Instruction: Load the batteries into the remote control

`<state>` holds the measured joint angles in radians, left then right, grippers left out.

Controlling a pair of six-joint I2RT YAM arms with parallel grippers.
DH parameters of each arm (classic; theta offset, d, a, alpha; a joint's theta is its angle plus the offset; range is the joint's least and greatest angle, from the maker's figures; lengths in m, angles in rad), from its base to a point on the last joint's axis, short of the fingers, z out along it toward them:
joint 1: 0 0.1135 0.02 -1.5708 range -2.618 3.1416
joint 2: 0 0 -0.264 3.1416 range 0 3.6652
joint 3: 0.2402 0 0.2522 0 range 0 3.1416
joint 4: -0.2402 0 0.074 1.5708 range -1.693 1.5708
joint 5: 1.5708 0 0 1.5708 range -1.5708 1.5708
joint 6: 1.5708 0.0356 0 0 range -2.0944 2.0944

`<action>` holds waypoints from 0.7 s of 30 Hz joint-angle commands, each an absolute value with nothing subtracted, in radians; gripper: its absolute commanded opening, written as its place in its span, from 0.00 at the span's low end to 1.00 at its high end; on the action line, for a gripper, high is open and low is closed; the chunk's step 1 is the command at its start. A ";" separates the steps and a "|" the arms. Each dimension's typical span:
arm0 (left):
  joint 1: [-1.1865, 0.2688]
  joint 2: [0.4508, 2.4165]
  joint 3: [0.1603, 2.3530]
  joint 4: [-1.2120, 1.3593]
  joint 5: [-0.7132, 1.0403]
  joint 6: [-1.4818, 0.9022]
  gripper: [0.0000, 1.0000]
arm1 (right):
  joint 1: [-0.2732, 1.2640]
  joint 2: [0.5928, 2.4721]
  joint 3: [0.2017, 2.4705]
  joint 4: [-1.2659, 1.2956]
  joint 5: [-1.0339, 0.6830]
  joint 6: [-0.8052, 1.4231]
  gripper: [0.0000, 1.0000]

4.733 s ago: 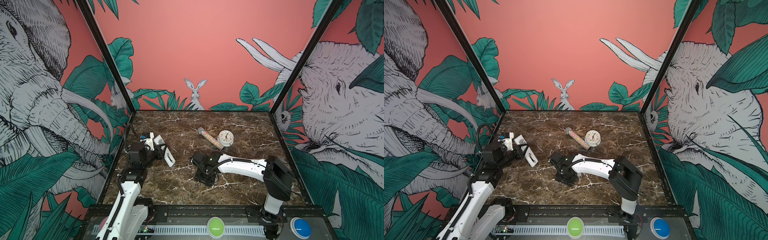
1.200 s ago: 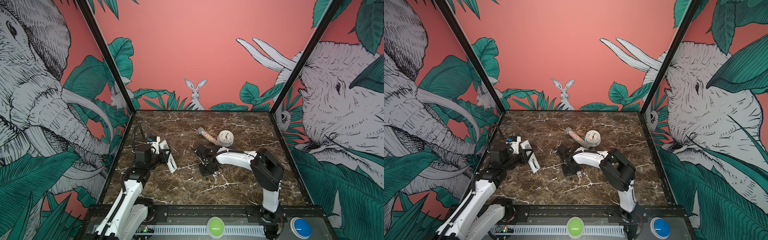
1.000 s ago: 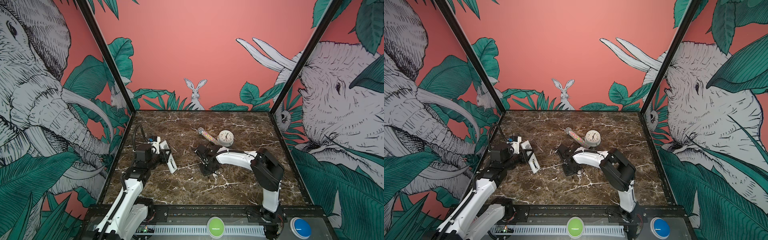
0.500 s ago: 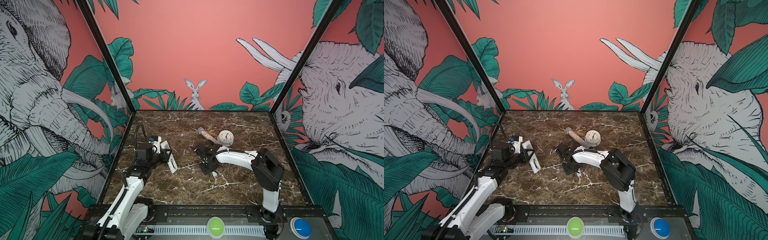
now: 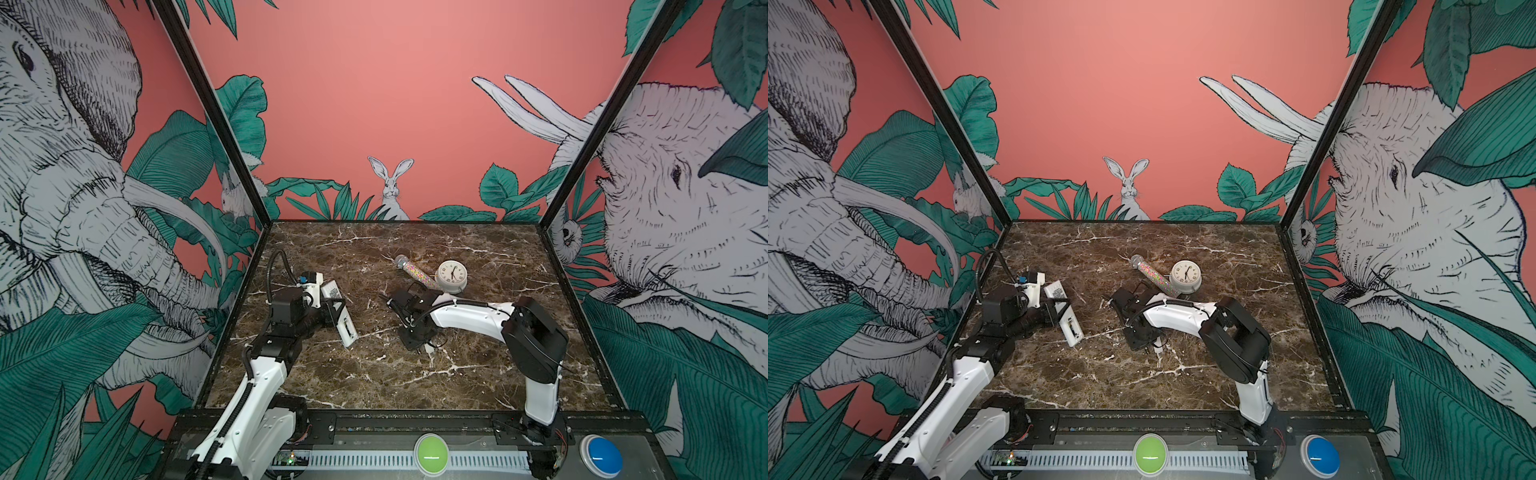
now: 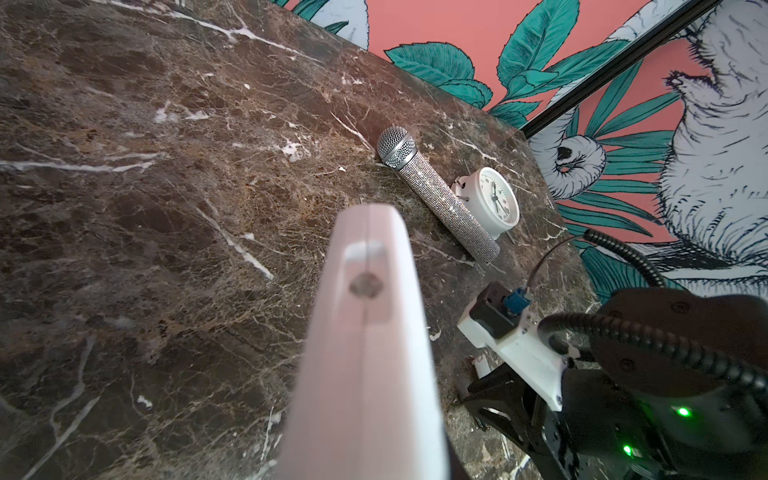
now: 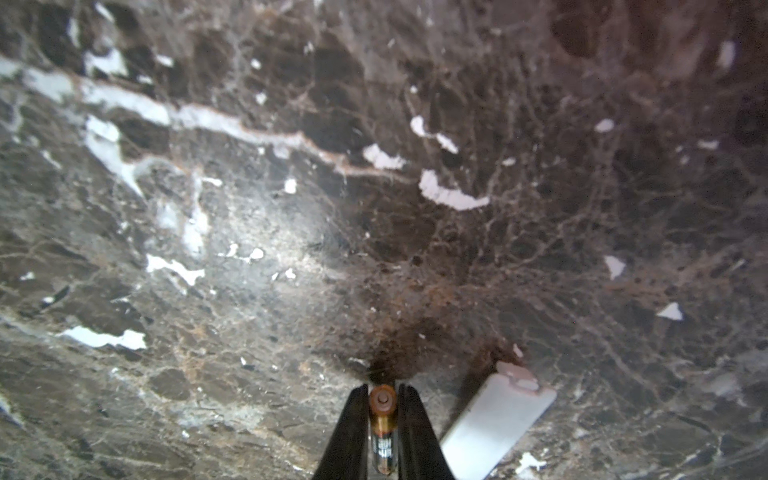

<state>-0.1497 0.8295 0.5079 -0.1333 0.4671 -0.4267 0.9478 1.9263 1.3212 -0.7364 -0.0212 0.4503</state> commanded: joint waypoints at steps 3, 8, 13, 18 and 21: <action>-0.152 0.807 0.502 -0.099 0.486 -0.435 0.00 | 0.957 1.957 1.336 -0.773 0.000 0.436 0.21; -0.151 0.806 0.503 -0.098 0.484 -0.430 0.00 | 0.961 1.960 1.351 -0.788 0.008 0.433 0.29; -0.152 0.809 0.501 -0.091 0.483 -0.430 0.00 | 0.964 1.959 1.362 -0.813 0.024 0.427 0.32; -0.152 0.813 0.504 -0.083 0.490 -0.433 0.00 | 0.966 1.959 1.362 -0.819 0.028 0.426 0.30; -0.151 0.814 0.507 -0.081 0.495 -0.435 0.00 | 0.969 1.968 1.360 -0.819 0.020 0.428 0.28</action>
<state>-0.1497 0.8288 0.5079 -0.1253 0.4763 -0.4271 0.9592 1.9476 1.3437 -0.7826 0.0090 0.4332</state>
